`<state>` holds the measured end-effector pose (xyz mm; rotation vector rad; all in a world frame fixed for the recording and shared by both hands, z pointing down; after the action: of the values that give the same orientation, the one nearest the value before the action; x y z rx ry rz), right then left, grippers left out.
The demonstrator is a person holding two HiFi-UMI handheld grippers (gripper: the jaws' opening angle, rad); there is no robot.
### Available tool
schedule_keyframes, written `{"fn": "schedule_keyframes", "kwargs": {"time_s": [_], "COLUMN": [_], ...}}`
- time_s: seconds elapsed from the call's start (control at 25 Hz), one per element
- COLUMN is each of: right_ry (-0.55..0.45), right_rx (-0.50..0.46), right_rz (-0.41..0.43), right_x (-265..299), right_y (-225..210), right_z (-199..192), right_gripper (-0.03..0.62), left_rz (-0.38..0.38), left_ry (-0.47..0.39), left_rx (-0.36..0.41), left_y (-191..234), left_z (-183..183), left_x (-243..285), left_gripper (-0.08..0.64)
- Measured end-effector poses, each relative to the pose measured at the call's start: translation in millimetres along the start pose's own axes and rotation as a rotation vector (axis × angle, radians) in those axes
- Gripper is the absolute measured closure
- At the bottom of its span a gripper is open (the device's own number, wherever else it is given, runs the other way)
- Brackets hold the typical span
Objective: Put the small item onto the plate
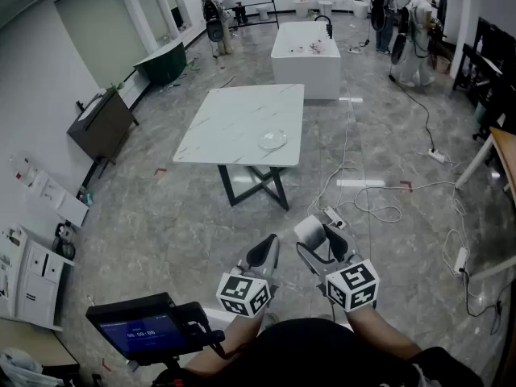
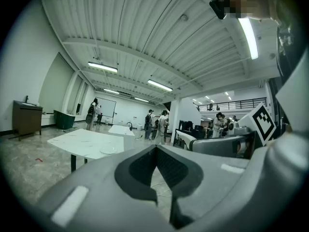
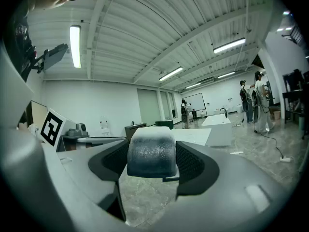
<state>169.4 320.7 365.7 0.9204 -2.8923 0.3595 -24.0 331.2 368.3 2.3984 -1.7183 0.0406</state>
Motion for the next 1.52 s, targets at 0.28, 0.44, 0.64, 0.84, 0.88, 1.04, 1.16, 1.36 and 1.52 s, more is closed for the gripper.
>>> {"fn": "schedule_keyframes", "kwargs": {"time_s": [0.28, 0.44, 0.64, 0.84, 0.88, 1.04, 1.16, 1.36, 1.52], "right_ry": [0.017, 0.025, 0.032, 0.031, 0.031, 0.029, 0.036, 0.041, 0.040], "right_rx": [0.022, 0.015, 0.024, 0.036, 0.034, 0.025, 0.036, 0.039, 0.029], "right_rz": [0.021, 0.040, 0.052, 0.057, 0.055, 0.040, 0.021, 0.004, -0.005], "right_x": [-30.9, -57.5, -61.9, -59.9, -57.7, -41.3, -26.5, 12.4, 52.7], "right_y": [-14.4, -33.1, -41.9, -48.1, -49.9, -55.3, -59.4, -65.2, -69.1], "right_z": [-3.2, -15.0, -21.2, -19.8, -19.3, -16.3, -14.4, -8.5, 2.0], "right_gripper": [0.264, 0.264, 0.264, 0.264, 0.264, 0.264, 0.264, 0.264, 0.264], "left_rz": [0.007, 0.039, 0.059, 0.066, 0.063, 0.042, 0.032, 0.027, 0.026], "left_ry": [0.011, 0.008, 0.024, 0.021, 0.021, 0.021, 0.018, 0.002, -0.016], "left_rx": [-0.014, -0.016, -0.021, -0.027, -0.028, -0.032, -0.039, -0.042, -0.039], "left_y": [-39.9, -71.6, -81.9, -82.6, -81.4, -67.3, -50.2, -11.2, 27.2], "left_z": [-6.7, -22.6, -30.5, -29.0, -29.1, -28.9, -25.1, -15.3, -3.3], "left_x": [1.4, 2.0, 1.7, 10.4, 13.7, 30.2, 43.0, 59.8, 74.6], "left_gripper": [0.560, 0.560, 0.560, 0.560, 0.560, 0.560, 0.560, 0.560, 0.560]}}
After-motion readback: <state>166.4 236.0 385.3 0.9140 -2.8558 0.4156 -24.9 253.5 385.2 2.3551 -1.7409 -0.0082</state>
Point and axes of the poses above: the fingertips, and each gripper's own axes: x forward along the fingers, y to its left, z out of its top, the point moved 9 cm from there along -x, backward along the fingers, and after that the axes turned 13 degrees about z, right-handed, at the moved point
